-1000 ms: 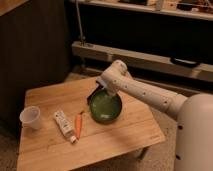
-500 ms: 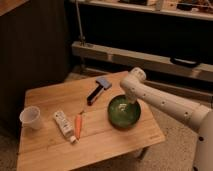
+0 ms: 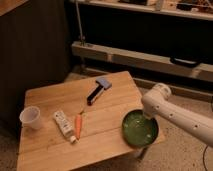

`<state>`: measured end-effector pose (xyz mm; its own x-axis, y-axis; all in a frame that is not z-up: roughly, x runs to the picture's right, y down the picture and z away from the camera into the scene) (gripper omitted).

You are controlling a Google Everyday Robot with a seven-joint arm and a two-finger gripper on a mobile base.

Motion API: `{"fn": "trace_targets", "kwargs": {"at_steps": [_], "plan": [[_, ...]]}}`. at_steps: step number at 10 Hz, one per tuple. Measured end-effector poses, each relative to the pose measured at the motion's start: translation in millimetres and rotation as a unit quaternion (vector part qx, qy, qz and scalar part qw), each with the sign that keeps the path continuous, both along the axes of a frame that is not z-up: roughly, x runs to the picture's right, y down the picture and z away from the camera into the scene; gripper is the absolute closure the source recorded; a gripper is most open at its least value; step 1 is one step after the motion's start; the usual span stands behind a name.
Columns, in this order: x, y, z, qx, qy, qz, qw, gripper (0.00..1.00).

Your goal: Drag the ceramic bowl in a circle

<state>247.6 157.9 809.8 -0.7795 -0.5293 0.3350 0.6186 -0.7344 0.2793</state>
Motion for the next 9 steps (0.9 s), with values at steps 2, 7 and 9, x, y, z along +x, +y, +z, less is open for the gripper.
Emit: {"fn": "trace_targets", "kwargs": {"at_steps": [2,7,9], "plan": [[-25,6,-11.4,0.004,-0.034,-0.006,0.9994,1.00],[-165,-4,-31.9,0.016,-0.146,-0.058,0.9875,1.00],[-228,-11,-40.4,0.024,-0.191,-0.092,0.9769,1.00]]}}
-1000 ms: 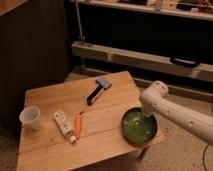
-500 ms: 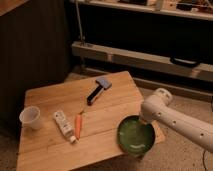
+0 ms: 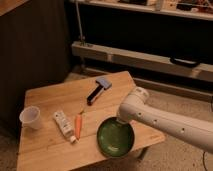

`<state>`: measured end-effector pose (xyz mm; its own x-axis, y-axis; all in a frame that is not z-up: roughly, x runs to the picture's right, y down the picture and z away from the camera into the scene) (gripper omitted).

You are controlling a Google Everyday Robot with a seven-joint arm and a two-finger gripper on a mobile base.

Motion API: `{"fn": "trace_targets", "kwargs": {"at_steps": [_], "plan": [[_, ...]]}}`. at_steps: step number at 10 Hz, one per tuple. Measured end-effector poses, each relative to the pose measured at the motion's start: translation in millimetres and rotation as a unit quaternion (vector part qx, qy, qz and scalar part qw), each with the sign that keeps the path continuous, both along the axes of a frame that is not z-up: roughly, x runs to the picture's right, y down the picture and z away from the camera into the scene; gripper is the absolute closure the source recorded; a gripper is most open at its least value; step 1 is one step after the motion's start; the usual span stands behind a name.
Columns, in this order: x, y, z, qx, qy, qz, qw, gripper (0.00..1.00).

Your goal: Drag the ceramic bowl in a circle

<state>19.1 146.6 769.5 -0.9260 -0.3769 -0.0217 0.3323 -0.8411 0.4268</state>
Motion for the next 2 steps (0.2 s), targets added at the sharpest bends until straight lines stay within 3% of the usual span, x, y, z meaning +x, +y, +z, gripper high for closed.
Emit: {"fn": "trace_targets", "kwargs": {"at_steps": [2], "plan": [[-46,-7,-3.2,0.010,-0.029,-0.024,0.9992,1.00]]}}
